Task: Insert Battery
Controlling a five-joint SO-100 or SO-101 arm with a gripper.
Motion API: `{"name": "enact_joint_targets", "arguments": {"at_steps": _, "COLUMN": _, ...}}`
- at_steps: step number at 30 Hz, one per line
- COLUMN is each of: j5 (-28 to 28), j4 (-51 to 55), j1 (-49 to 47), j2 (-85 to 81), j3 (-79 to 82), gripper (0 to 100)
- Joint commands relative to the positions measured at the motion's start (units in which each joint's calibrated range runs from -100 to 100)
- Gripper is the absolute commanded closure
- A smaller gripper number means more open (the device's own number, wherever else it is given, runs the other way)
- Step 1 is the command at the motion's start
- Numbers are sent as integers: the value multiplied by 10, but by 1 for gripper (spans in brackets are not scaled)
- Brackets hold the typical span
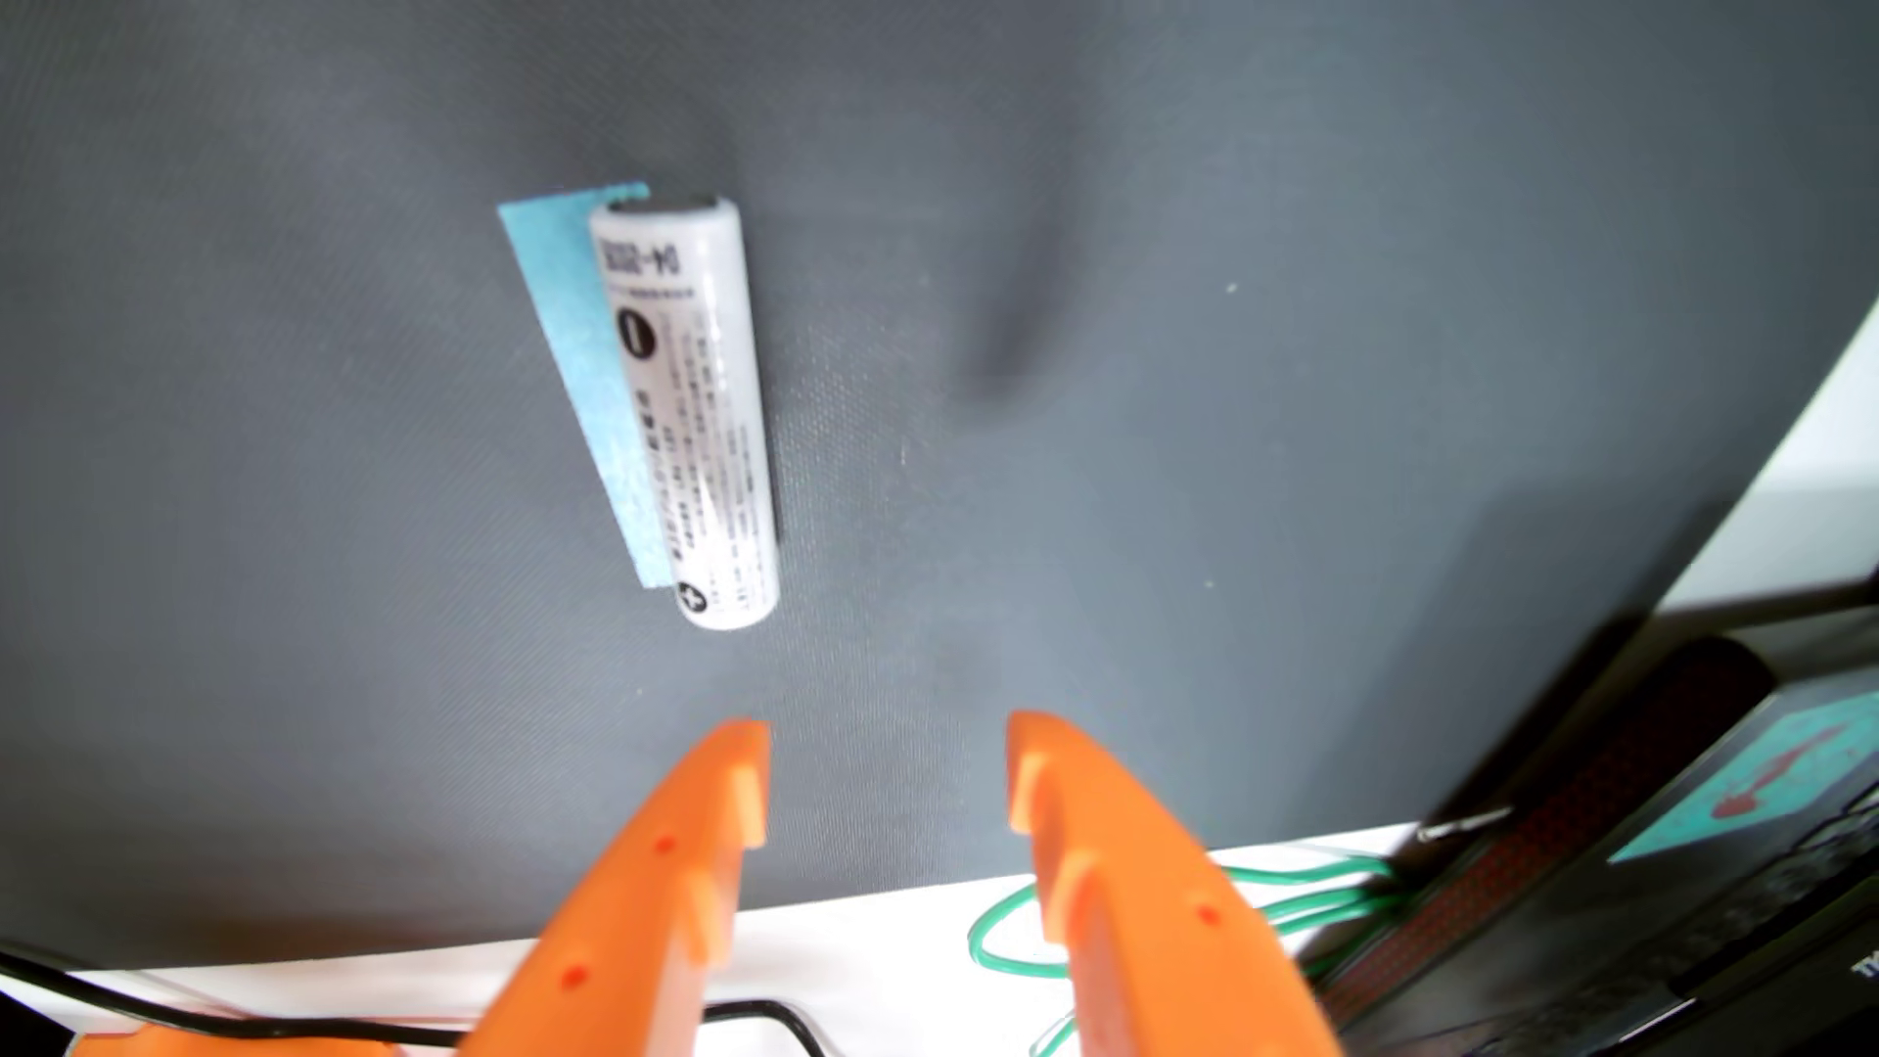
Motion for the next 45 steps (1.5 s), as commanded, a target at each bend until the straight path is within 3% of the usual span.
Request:
{"name": "enact_joint_targets", "arguments": {"at_steps": 1, "j5": 5, "j4": -9, "j1": 4, "j2": -2, "j3": 4, "gripper": 85}}
{"name": "enact_joint_targets", "arguments": {"at_steps": 45, "j5": 1, "j4": -36, "j1": 5, "j2": 53, "j3": 49, "gripper": 86}}
